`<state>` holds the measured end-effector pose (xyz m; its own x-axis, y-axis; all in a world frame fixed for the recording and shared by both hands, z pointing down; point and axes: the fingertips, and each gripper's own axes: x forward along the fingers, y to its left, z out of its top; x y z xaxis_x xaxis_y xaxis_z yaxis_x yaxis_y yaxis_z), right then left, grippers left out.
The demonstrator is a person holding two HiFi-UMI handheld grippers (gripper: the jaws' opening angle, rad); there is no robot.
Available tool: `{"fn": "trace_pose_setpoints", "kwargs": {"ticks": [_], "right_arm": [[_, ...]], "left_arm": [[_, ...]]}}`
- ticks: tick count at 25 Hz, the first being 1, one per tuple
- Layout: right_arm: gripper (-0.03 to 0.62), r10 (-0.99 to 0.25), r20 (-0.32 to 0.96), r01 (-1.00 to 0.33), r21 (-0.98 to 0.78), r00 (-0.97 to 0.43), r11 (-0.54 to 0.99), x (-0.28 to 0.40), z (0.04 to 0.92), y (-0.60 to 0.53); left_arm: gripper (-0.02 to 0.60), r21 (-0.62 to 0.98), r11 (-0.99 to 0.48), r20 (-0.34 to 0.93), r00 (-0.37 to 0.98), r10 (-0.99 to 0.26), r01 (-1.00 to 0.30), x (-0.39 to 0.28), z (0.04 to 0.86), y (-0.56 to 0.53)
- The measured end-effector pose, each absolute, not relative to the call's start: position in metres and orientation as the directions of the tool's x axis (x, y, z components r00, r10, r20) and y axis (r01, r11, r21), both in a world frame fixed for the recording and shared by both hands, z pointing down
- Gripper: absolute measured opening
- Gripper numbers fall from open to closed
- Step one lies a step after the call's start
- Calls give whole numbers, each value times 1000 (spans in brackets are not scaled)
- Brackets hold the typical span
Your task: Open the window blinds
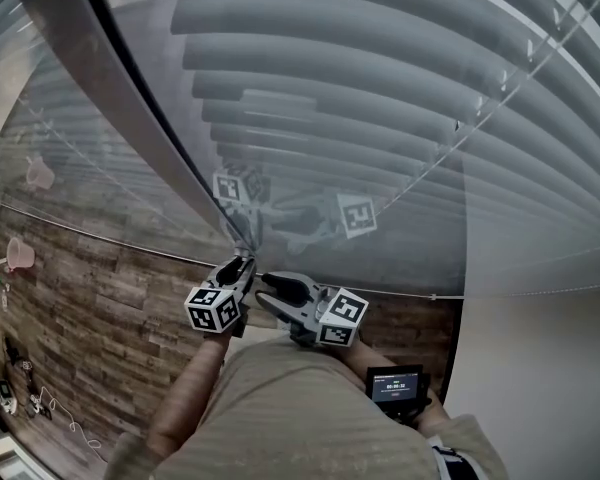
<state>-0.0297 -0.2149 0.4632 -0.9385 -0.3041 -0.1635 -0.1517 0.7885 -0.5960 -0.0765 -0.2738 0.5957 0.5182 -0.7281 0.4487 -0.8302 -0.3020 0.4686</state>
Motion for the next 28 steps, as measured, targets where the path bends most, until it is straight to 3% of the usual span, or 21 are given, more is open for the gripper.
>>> {"fn": "trace_pose_setpoints", "kwargs": {"ticks": [8,15,22,28], "right_arm": [[140,-312,-123,-199,-546,-942,814,-28,469,-217],[140,-334,-113,-227,-532,-936,816,-27,470,-223],[140,-330,-93,-249,-477,-939,843,-31,469,-223],[140,-443,75,-444,-304,-893,843,-27,480,-235]], "left_arm": [[135,719,-204,337,590,-734,-665,-79,599,-276],[135,907,-110,192,632,-750,-406,-81,598,-277],[135,990,-43,56,648,-759,-136,-78,595,-277],[135,997,-1,48,648,-760,-76,-81,599,-276]]}}
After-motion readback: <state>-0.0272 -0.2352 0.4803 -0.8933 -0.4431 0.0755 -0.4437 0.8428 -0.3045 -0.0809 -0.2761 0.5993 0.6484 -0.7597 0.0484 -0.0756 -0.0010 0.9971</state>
